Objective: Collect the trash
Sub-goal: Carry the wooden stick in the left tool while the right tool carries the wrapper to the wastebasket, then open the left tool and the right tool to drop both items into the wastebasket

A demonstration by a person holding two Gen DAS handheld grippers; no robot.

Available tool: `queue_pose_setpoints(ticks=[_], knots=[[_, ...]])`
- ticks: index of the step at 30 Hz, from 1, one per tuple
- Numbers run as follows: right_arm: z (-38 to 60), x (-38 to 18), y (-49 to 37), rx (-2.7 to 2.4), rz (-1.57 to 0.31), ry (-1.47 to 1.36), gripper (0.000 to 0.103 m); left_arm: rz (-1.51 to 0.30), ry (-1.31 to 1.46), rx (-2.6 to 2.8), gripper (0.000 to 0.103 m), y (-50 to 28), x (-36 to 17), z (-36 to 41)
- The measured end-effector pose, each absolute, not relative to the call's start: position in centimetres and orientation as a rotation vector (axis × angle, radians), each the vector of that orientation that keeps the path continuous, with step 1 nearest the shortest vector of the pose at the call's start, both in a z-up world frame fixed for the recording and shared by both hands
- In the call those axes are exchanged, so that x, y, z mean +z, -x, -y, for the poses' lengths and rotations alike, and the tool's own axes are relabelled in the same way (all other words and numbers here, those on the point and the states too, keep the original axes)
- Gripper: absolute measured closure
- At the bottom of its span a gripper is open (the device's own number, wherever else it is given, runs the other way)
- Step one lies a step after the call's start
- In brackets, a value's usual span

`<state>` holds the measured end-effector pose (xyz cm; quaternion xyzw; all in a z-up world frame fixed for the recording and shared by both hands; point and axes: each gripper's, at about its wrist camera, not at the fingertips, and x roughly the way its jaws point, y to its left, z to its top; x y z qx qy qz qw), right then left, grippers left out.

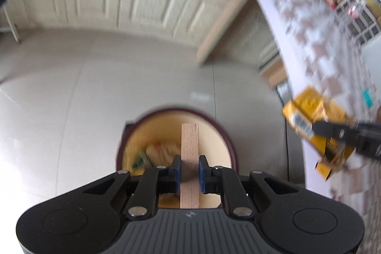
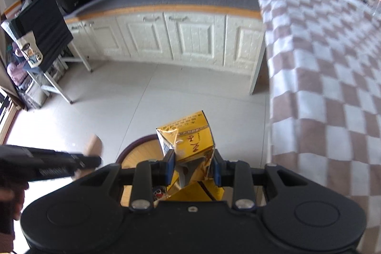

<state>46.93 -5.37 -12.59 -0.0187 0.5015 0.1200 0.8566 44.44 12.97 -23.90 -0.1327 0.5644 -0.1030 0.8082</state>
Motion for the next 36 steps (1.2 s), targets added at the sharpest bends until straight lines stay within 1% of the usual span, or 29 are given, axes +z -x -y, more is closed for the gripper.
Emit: queue_pose_setpoints(ticks=[8,16,18,19,20,22,27,32,36], knots=[[4.0,-18.7,-50.4,0.287,-1.199,0.040,0.071,-1.391,0.301,-0.293,0.087,-46.3,-32.2,-11.3],[3.5,-23.3,-52.6,0.303,-1.303,0.023,0.071,-1.584,0.275,-0.425,0.087,-47.8,-39.5,-8.8],[3.5,-24.4,-53.0,0.302,-1.326,0.012,0.071,-1.625,0.274,-0.447,0.086,-47.7,-40.7,-8.2],[3.6,-24.9,-53.1,0.300,-1.341,0.006,0.071,-1.632,0.278,-0.447,0.081,-47.6,-41.2,-7.7],[3.7,-25.4,-53.1,0.299,-1.356,-0.001,0.071,-1.636,0.289,-0.443,0.070,-47.5,-41.5,-7.6],[3.8,-26.3,-53.2,0.303,-1.384,-0.014,0.071,-1.638,0.311,-0.429,0.060,-47.4,-42.0,-7.5],[3.7,-28.3,-53.4,0.308,-1.444,-0.046,0.070,-1.633,0.311,-0.385,0.059,-46.8,-42.5,-7.7],[3.7,-30.3,-53.8,0.311,-1.494,-0.082,0.070,-1.609,0.301,-0.343,0.056,-46.3,-41.9,-8.9],[3.0,-31.9,-53.9,0.330,-1.524,-0.096,0.070,-1.598,0.295,-0.312,0.056,-46.3,-41.1,-9.7]])
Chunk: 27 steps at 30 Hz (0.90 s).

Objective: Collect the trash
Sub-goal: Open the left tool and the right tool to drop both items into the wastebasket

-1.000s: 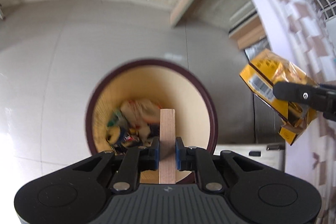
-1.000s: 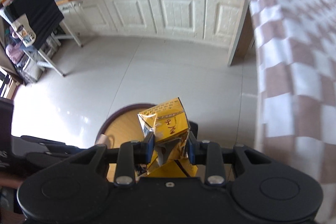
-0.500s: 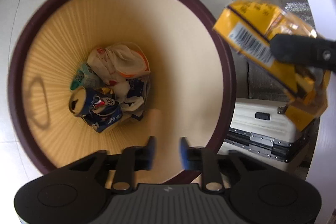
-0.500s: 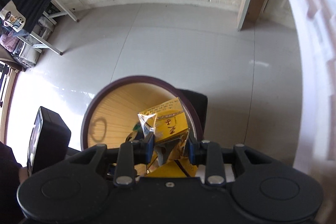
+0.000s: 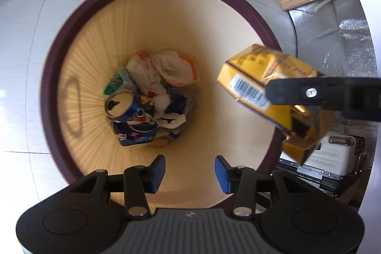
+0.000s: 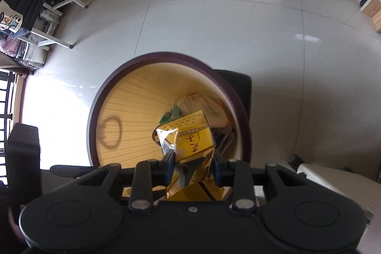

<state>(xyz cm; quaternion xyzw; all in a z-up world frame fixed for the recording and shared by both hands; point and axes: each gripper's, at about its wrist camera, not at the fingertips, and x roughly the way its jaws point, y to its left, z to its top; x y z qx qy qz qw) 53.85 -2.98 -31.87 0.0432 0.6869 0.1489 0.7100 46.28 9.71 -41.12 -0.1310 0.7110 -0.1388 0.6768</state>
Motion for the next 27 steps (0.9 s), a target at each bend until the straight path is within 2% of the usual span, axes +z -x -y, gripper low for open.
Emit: queue_pose_setpoints(ticks=[19,21,22,27], knots=[[-0.6,-39.0,-55.7,0.408,-1.593,-0.092,0.068,-1.581,0.291,-0.283,0.055,-46.1,-41.2,-10.1],[-0.4,-39.2,-55.8,0.399,-1.586,-0.109,0.058,-1.582,0.292,-0.278,0.054,-46.0,-41.3,-10.1],[-0.3,-39.2,-55.8,0.384,-1.583,-0.116,0.044,-1.583,0.293,-0.274,0.051,-45.9,-41.3,-10.2],[0.0,-38.0,-55.3,0.373,-1.574,-0.110,0.028,-1.582,0.290,-0.269,0.048,-45.9,-41.0,-10.4]])
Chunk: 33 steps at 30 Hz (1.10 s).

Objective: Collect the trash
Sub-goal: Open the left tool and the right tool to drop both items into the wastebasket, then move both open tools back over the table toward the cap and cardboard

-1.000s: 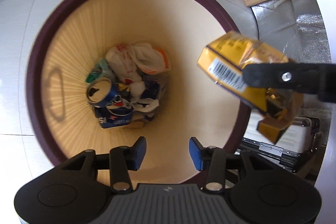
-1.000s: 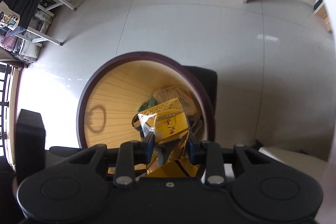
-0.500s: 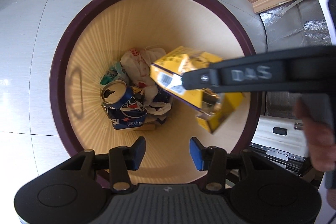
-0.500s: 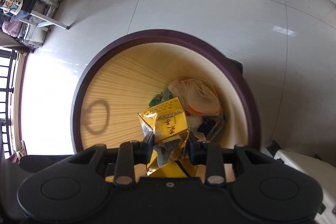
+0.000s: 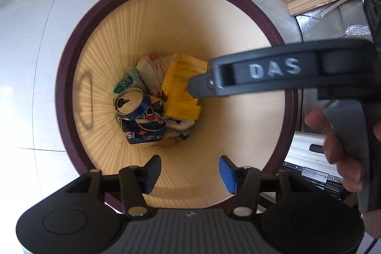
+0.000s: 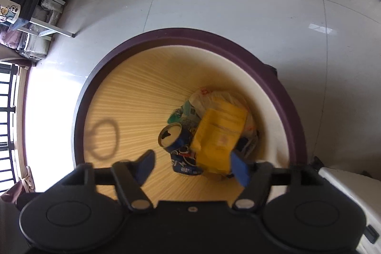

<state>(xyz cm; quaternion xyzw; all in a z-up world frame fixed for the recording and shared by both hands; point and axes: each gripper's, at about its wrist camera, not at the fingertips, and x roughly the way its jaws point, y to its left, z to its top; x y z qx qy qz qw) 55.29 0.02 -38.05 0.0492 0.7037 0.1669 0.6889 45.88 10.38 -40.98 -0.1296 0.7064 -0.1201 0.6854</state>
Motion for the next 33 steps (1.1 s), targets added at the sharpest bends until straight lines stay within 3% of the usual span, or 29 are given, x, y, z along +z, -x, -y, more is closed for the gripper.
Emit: queue_pose_setpoints(ticks=[9,13,23,29,33], knots=[[1.7,-34.4,-54.4,0.300,-1.548,-0.165,0.027,-1.552,0.261,-0.275,0.042,-46.3,-39.1,-10.5],[1.8,-32.3,-53.9,0.295,-1.518,-0.169,0.021,-1.537,0.255,-0.278,0.029,-46.1,-38.1,-10.8],[3.1,-28.5,-51.7,0.235,-1.460,-0.137,0.014,-1.480,0.235,-0.235,0.011,-45.4,-34.6,-12.6],[4.0,-27.1,-50.1,0.206,-1.438,-0.109,0.005,-1.460,0.228,-0.198,0.001,-44.2,-32.8,-14.1],[4.4,-26.0,-49.0,0.198,-1.412,-0.073,0.003,-1.437,0.238,-0.162,0.000,-43.5,-31.5,-15.1]])
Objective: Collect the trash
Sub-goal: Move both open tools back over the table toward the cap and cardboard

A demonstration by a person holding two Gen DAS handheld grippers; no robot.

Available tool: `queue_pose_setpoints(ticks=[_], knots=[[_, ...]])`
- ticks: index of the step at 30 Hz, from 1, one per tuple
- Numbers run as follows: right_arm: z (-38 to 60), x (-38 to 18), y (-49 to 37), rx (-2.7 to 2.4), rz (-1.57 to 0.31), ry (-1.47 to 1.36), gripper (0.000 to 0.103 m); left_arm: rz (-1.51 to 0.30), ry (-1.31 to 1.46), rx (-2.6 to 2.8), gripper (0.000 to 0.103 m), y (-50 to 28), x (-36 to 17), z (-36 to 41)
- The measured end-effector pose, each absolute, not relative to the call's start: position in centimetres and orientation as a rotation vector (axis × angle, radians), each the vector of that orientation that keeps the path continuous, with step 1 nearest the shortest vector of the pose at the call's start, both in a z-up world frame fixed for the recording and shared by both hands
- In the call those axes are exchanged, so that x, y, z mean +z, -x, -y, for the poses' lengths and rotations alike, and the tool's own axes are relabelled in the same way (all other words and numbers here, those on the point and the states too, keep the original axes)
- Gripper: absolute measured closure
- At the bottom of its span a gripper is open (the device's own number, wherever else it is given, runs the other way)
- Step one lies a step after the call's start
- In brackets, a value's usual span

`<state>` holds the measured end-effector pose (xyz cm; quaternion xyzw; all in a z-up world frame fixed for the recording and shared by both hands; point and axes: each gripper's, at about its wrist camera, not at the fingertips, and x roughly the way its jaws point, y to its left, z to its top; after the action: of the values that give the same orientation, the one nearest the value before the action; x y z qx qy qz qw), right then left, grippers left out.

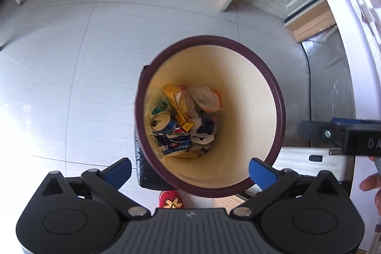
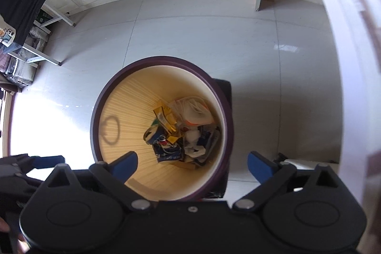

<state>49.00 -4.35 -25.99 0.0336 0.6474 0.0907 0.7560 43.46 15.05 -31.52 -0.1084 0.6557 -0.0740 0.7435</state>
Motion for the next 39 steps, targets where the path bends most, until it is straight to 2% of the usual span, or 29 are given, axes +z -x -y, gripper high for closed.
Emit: queue_pose_setpoints(ticks=[6,25,39], knots=[[4.6,-24.1,-47.3,0.192,-1.366,-0.028,0.000,-1.388,0.236,-0.124,0.000,-42.4,-29.0,-16.1],[3.7,-16.4,-41.0,0.220,-1.189,0.041,0.000,-1.238,0.215,-0.084,0.000,-36.2,-21.0,-16.7],[7.0,-7.9,-34.7,0.272,-0.995,0.031,0.000,-1.063,0.222,-0.037,0.000,-29.8,-13.8,-13.9]])
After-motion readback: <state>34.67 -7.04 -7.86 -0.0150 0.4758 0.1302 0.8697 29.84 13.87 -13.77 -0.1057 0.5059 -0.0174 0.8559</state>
